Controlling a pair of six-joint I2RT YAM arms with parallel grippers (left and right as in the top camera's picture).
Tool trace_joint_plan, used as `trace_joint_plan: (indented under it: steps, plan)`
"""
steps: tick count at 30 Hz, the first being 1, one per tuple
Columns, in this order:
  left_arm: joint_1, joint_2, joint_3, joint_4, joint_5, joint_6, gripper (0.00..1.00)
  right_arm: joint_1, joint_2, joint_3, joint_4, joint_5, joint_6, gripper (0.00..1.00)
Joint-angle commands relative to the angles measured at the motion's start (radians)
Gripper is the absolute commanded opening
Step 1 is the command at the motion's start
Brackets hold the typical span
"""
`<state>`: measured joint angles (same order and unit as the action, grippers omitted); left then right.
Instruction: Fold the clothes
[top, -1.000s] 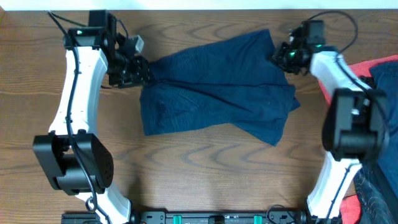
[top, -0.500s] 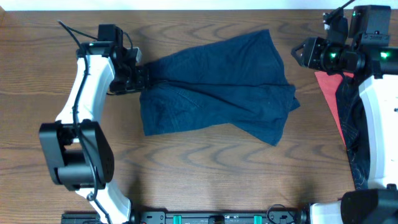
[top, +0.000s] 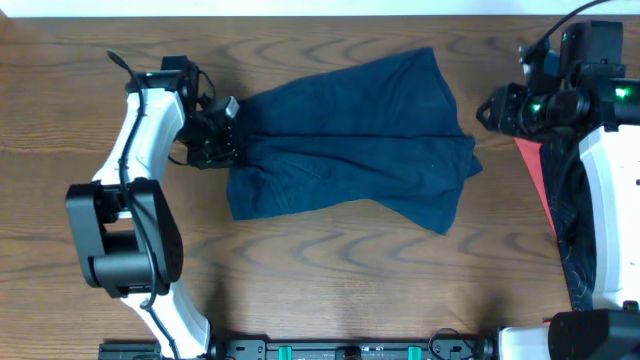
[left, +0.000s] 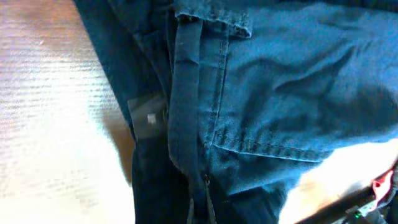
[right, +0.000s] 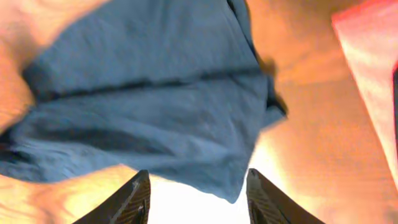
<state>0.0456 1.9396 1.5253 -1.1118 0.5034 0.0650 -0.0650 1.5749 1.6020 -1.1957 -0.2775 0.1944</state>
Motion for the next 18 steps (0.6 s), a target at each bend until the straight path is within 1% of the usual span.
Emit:
trace_joint_plan:
  steps: [1, 4, 6, 8, 10, 13, 15, 18]
  plan:
    - [0.005, -0.096, 0.008, -0.008, 0.02, 0.014, 0.06, -0.006, 0.01, -0.099, -0.056, 0.045, 0.027, 0.5]
    - [0.004, -0.135, 0.008, -0.005, 0.02, 0.014, 0.06, -0.005, 0.014, -0.254, -0.063, 0.034, 0.057, 0.51]
    - [0.004, -0.151, 0.008, -0.006, 0.02, 0.014, 0.06, -0.005, 0.015, -0.373, -0.024, 0.014, 0.074, 0.52]
    - [0.004, -0.156, 0.008, -0.006, 0.02, 0.014, 0.06, -0.005, 0.015, -0.475, 0.038, -0.047, 0.063, 0.52]
    - [0.004, -0.156, 0.008, -0.006, 0.02, 0.014, 0.06, 0.001, 0.015, -0.579, 0.137, -0.137, 0.026, 0.54]
    - [0.004, -0.156, 0.008, -0.006, 0.02, 0.014, 0.06, 0.024, 0.015, -0.71, 0.302, -0.175, 0.027, 0.58]
    - [0.004, -0.156, 0.008, -0.006, 0.02, 0.018, 0.06, 0.04, 0.015, -0.781, 0.407, -0.176, 0.039, 0.59]
    - [0.004, -0.156, 0.008, -0.006, 0.02, 0.022, 0.06, 0.067, 0.015, -0.875, 0.529, -0.185, 0.101, 0.57]
